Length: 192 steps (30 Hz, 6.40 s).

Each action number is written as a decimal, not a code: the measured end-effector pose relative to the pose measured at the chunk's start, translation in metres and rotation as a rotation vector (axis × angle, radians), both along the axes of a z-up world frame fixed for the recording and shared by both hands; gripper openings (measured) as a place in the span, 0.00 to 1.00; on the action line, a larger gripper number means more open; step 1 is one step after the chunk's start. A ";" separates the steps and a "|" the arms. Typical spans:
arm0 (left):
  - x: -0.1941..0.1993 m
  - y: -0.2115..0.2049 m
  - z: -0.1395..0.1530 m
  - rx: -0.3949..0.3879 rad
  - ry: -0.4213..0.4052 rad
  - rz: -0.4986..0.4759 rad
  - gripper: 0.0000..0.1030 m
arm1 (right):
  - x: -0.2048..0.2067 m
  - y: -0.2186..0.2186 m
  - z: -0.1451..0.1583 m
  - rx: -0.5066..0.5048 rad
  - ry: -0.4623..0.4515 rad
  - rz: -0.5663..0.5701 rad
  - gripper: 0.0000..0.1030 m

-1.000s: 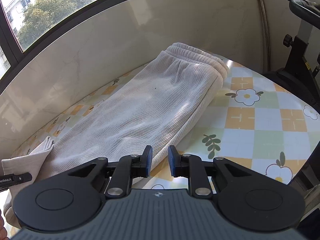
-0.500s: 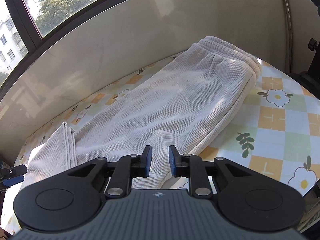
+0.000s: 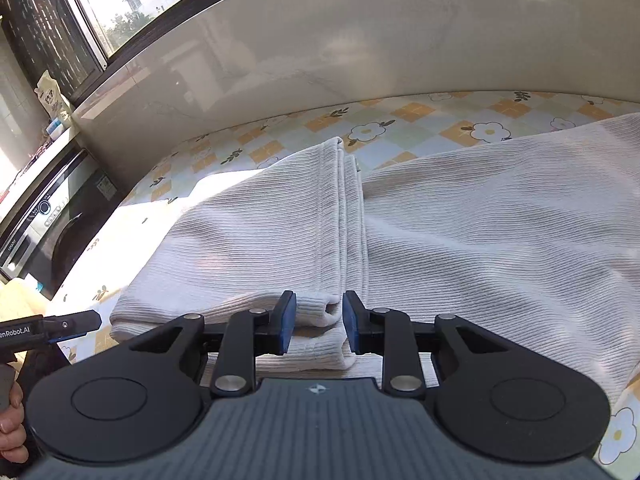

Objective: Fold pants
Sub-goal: 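Move the open right gripper onto the pants fold crease, then pinch the fold crease with the right gripper, then open the right gripper and withdraw it from the crease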

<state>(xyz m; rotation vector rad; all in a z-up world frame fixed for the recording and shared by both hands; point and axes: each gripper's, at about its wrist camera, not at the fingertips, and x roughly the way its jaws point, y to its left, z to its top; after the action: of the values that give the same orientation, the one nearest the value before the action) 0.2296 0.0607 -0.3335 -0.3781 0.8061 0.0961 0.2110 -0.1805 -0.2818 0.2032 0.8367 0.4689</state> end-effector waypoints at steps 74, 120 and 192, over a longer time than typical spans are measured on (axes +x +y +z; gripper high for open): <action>0.072 -0.070 -0.043 0.187 0.097 -0.329 0.22 | 0.037 -0.030 -0.010 0.046 0.038 0.008 0.31; 0.084 -0.088 -0.029 -0.037 0.155 -0.389 0.22 | 0.097 -0.056 -0.020 0.217 0.081 -0.133 0.13; 0.164 -0.090 0.009 0.093 -0.007 -0.345 0.24 | -0.035 -0.093 -0.018 -0.148 0.157 -0.248 0.25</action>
<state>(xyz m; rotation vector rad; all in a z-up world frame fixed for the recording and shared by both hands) 0.3937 -0.0292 -0.3248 -0.1473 0.8459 -0.1890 0.1761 -0.2740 -0.2998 0.2062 0.9814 0.1586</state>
